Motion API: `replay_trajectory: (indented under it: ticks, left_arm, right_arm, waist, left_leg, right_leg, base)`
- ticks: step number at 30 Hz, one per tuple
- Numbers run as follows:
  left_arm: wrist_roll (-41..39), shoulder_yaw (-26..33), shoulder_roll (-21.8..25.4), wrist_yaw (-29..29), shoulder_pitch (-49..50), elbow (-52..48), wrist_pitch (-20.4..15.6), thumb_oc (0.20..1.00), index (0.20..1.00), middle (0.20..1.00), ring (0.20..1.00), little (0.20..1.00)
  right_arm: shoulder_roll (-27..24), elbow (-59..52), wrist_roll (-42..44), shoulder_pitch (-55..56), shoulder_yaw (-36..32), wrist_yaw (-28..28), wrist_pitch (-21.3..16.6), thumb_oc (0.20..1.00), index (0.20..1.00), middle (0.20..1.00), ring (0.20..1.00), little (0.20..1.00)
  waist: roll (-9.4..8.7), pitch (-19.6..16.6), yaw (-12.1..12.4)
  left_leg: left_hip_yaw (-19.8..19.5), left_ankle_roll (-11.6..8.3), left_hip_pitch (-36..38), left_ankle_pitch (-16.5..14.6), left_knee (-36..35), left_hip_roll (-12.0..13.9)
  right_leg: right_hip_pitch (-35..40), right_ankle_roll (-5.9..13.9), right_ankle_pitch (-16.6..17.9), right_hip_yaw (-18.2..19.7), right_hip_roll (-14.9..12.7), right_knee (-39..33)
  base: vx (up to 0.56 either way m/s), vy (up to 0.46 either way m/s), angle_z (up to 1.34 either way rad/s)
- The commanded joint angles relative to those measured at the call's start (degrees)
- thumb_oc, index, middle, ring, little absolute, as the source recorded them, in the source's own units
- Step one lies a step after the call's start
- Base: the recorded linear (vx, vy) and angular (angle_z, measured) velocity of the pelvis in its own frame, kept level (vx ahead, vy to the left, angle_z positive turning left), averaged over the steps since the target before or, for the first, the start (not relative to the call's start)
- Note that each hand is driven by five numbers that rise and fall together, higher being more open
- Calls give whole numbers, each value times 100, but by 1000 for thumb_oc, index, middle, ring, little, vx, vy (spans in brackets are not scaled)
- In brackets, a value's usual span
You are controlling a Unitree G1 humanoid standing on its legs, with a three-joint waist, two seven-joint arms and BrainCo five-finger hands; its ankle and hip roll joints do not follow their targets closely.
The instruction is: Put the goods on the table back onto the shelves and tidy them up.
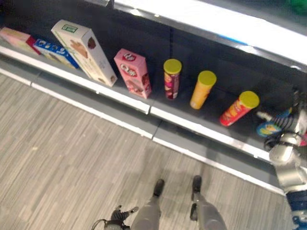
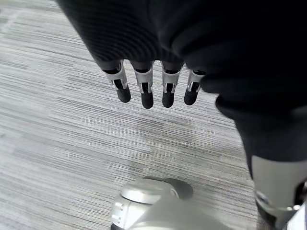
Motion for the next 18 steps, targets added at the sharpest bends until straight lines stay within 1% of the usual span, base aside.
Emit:
replay_trajectory:
  ticks: [1,2,3,4,6,7,8,9,10,11,12,13,15,16,17,18]
  left_arm:
    - [192,41,221,-119,110,175,-6,1000,1000,1000,1000,1000]
    - [209,70,262,-119,71,207,-8,1000,1000,1000,1000,1000]
    - [209,83,289,-152,36,167,-15,1000,1000,1000,1000,1000]
    - [216,109,317,-161,14,126,-12,1000,1000,1000,1000,1000]
    - [205,169,354,-188,32,62,-6,1000,1000,1000,1000,1000]
    - [204,231,376,-205,59,66,-4,1000,1000,1000,1000,1000]
    - [230,294,404,-222,79,130,10,1000,1000,1000,1000,1000]
    - [230,294,405,-222,77,130,10,1000,1000,1000,1000,1000]
    - [232,319,420,-231,84,164,15,1000,1000,1000,1000,1000]
    - [232,319,421,-231,82,164,14,1000,1000,1000,1000,1000]
    - [257,414,503,-263,121,220,16,1000,1000,1000,1000,1000]
    - [257,412,504,-263,122,219,16,1000,1000,1000,1000,1000]
    - [203,468,523,-250,102,192,21,1000,1000,1000,1000,1000]
    - [143,501,531,-233,95,170,16,1000,1000,1000,1000,1000]
    - [92,541,538,-209,75,139,9,1000,1000,1000,1000,1000]
    - [84,559,549,-215,88,119,16,1000,1000,1000,1000,1000]
  right_arm:
    - [-354,-68,822,-116,89,758,-424,1000,1000,1000,1000,1000]
    - [-231,-3,1021,-11,139,885,-477,1000,1000,1000,1000,1000]
    - [-144,-2,1154,79,167,1008,-517,1000,1000,1000,1000,1000]
    - [-98,1,1301,206,176,1136,-552,1000,1000,1000,1000,1000]
    - [-65,3,1429,323,244,1333,-605,1000,1000,1000,1000,1000]
    - [-108,33,1561,414,244,1509,-653,1000,1000,1000,1000,1000]
    - [-177,75,1658,431,246,1653,-656,1000,1000,1000,1000,1000]
    - [-176,74,1659,431,244,1654,-655,1000,1000,1000,1000,1000]
    - [-172,86,1751,445,239,1718,-660,1000,1000,1000,1000,1000]
    - [-171,85,1751,444,238,1719,-660,1000,1000,1000,1000,1000]
    - [-207,277,1753,479,145,1756,-575,1000,1000,1000,1000,1000]
    - [-205,275,1753,482,144,1756,-575,1000,1000,1000,1000,1000]
    - [-184,338,1696,582,32,1687,-494,1000,1000,1000,1000,1000]
    - [-191,370,1650,599,-4,1645,-441,1000,1000,1000,1000,1000]
    - [-194,385,1659,625,-99,1613,-412,1000,1000,1000,1000,1000]
    - [-215,314,1641,713,-201,1601,-363,1000,1000,1000,1000,1000]
  waist:
    - [-10,-201,-116]
    - [-10,-170,-177]
    - [13,-137,-215]
    - [51,-105,-205]
    - [85,-158,-195]
    - [102,-277,-161]
    - [113,-421,-81]
    - [109,-435,-78]
    - [94,-492,-41]
    - [91,-504,-40]
    - [-19,-712,114]
    - [-19,-709,122]
    - [-103,-813,138]
    - [-100,-854,156]
    - [-137,-882,125]
    - [-143,-901,143]
  left_leg:
    - [816,199,369,-665,-20,55]
    - [880,212,360,-660,23,80]
    - [942,234,336,-648,65,114]
    - [1063,247,316,-667,151,181]
    - [1229,253,213,-653,288,281]
    - [1474,256,114,-618,365,424]
    - [1732,242,18,-588,434,589]
    - [1736,244,-2,-576,433,585]
    - [1851,221,-35,-571,455,660]
    - [1854,223,-52,-559,453,657]
    - [2282,111,-136,-556,558,938]
    - [2289,112,-132,-562,563,939]
    - [2498,39,-151,-575,623,1061]
    - [2556,-47,-62,-697,634,1154]
    - [2635,-89,-57,-662,654,1199]
    - [2718,-145,8,-674,652,1267]
  right_leg:
    - [-388,745,254,226,-481,563]
    - [-445,765,255,363,-451,633]
    - [-490,730,166,429,-403,742]
    - [-470,682,-22,387,-369,911]
    - [-348,535,-311,142,-406,1111]
    - [-151,447,-519,-77,-476,1305]
    - [39,403,-572,-288,-642,1474]
    - [19,403,-559,-283,-645,1466]
    - [118,410,-531,-389,-741,1490]
    - [103,410,-517,-386,-743,1480]
    - [411,514,-99,-911,-1207,1394]
    - [416,516,-94,-905,-1206,1387]
    - [520,620,290,-1154,-1440,1213]
    - [578,735,387,-1204,-1461,1152]
    - [541,773,498,-1273,-1492,1073]
    - [567,795,508,-1322,-1452,974]
  base:
    - [-135,226,-73]
    - [-130,104,-72]
    - [-168,105,-88]
    - [-166,96,-80]
    - [-161,56,-106]
    - [-209,6,-126]
    - [-173,-6,-102]
    - [-117,-44,-107]
    - [-39,-23,-90]
    - [-124,-232,-112]
    - [-91,-205,-115]
    - [-103,-277,-127]
    - [-11,-211,-127]
    - [19,-293,-108]
    - [54,-305,-66]
    - [6,-323,-75]
